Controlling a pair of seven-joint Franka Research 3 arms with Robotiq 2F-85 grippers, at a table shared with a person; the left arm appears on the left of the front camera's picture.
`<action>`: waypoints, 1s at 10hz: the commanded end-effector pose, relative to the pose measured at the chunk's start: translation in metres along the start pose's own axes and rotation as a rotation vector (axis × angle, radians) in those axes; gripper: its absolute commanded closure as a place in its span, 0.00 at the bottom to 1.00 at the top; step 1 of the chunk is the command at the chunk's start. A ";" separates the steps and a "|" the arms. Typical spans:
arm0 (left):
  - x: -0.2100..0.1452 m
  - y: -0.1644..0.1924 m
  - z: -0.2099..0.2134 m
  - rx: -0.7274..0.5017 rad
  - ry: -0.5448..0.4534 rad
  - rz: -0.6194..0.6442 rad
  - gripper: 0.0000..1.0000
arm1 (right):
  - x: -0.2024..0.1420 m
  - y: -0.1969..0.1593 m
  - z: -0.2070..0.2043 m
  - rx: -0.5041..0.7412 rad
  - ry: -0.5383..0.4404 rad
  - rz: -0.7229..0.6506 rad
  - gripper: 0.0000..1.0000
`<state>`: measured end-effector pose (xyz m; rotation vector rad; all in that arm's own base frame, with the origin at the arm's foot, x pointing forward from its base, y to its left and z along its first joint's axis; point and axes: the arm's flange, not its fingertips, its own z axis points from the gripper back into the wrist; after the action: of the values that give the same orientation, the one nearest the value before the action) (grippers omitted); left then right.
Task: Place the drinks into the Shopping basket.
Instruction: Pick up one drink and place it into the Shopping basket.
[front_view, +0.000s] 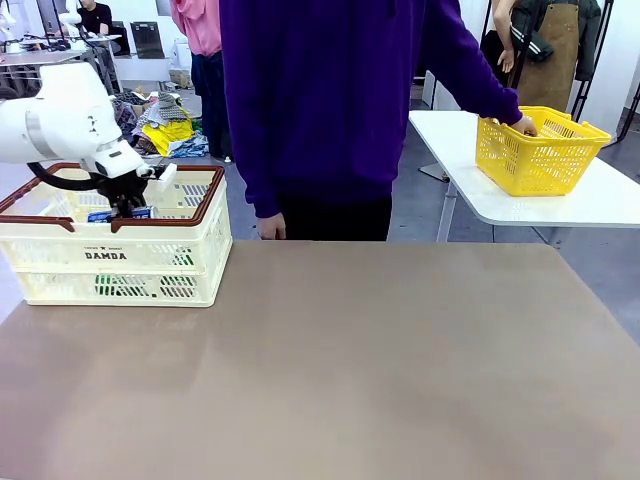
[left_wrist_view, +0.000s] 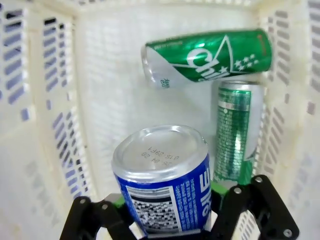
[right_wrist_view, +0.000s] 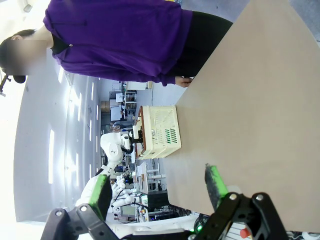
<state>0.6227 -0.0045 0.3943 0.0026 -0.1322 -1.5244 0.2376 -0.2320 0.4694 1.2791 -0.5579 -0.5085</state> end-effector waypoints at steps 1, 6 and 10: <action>-0.004 0.004 -0.002 -0.015 -0.032 -0.007 1.00 | 0.002 0.002 0.000 0.023 -0.009 0.012 0.00; -0.002 0.016 -0.012 -0.104 -0.036 0.004 0.09 | 0.002 0.002 0.000 0.023 -0.009 0.012 0.00; -0.004 0.017 -0.009 -0.096 -0.044 0.015 0.00 | 0.002 0.002 0.000 0.023 -0.009 0.012 0.00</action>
<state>0.6379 -0.0030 0.3818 -0.0853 -0.0725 -1.5257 0.2376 -0.2320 0.4694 1.2791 -0.5579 -0.5085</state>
